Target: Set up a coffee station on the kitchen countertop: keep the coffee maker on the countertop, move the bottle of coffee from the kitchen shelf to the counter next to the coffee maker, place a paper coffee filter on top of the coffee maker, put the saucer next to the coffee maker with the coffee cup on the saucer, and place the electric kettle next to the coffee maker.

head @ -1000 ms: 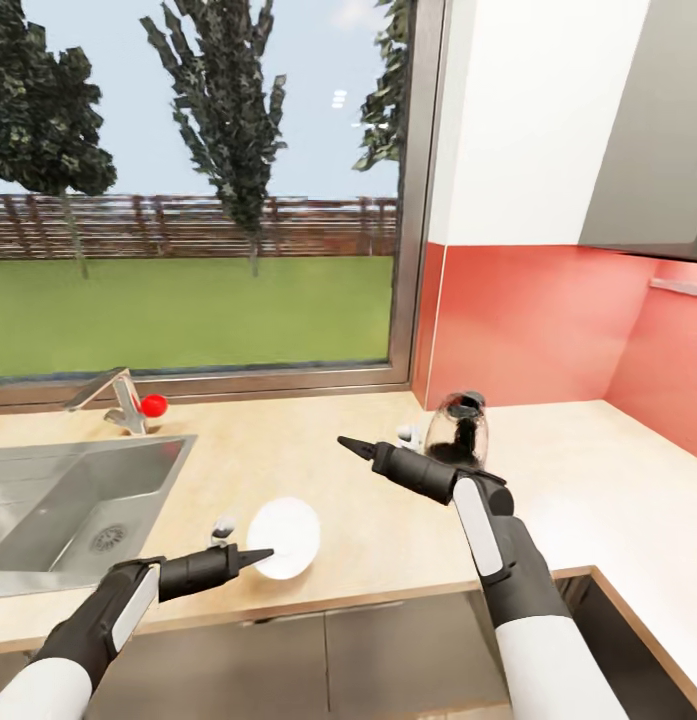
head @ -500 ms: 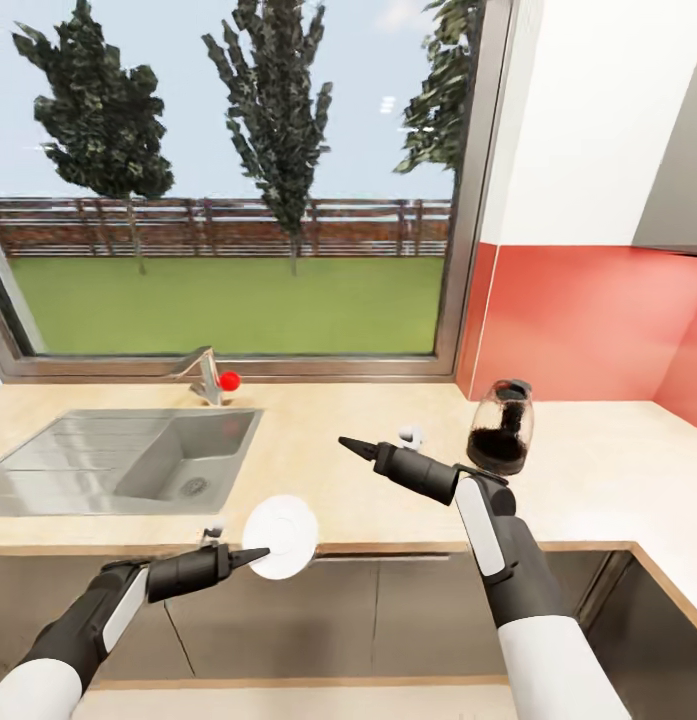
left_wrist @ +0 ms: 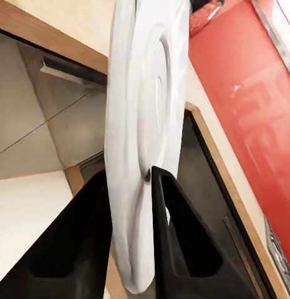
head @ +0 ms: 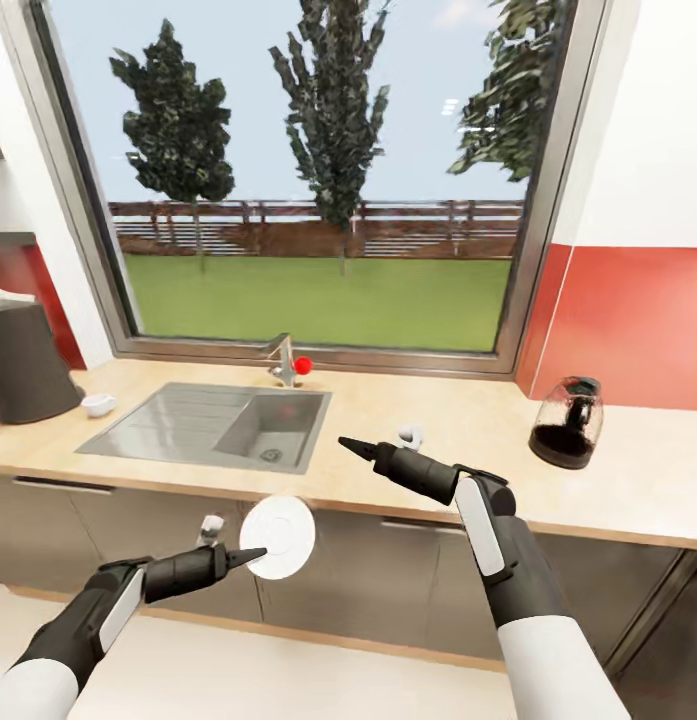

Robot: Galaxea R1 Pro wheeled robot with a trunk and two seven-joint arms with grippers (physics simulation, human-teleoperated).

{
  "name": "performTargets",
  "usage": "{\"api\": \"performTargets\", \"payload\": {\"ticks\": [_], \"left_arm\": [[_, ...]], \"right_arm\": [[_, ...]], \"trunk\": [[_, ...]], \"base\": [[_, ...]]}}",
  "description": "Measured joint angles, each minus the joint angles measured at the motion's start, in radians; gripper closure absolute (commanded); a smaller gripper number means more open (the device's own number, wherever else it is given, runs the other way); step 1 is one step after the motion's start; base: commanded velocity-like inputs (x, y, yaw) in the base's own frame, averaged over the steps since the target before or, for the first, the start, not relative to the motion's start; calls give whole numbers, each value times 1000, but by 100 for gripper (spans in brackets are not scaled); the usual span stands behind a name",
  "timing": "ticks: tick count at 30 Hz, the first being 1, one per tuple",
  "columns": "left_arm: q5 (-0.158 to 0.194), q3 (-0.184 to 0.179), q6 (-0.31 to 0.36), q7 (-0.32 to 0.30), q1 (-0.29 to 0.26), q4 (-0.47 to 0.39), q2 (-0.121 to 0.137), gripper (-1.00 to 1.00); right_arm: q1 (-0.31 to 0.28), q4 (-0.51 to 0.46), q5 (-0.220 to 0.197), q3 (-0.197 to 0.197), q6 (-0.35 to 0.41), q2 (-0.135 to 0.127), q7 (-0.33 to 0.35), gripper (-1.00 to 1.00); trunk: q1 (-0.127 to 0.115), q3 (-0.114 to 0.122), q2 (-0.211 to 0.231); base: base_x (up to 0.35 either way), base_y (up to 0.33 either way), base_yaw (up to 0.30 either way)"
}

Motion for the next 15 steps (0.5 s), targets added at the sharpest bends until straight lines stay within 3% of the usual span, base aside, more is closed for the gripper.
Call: {"api": "performTargets", "payload": {"ticks": [10, 15], "left_arm": [[-2, 1, 0, 0, 0, 0, 3, 100], [0, 49, 0, 1, 0, 7, 5, 100]], "right_arm": [[0, 2, 1, 18, 1, 0, 1, -100], [0, 2, 2, 20, 0, 0, 2, -100]], "trunk": [[0, 0, 0], [0, 0, 0]], "base": [[-231, 241, 278], [-226, 242, 278]]}}
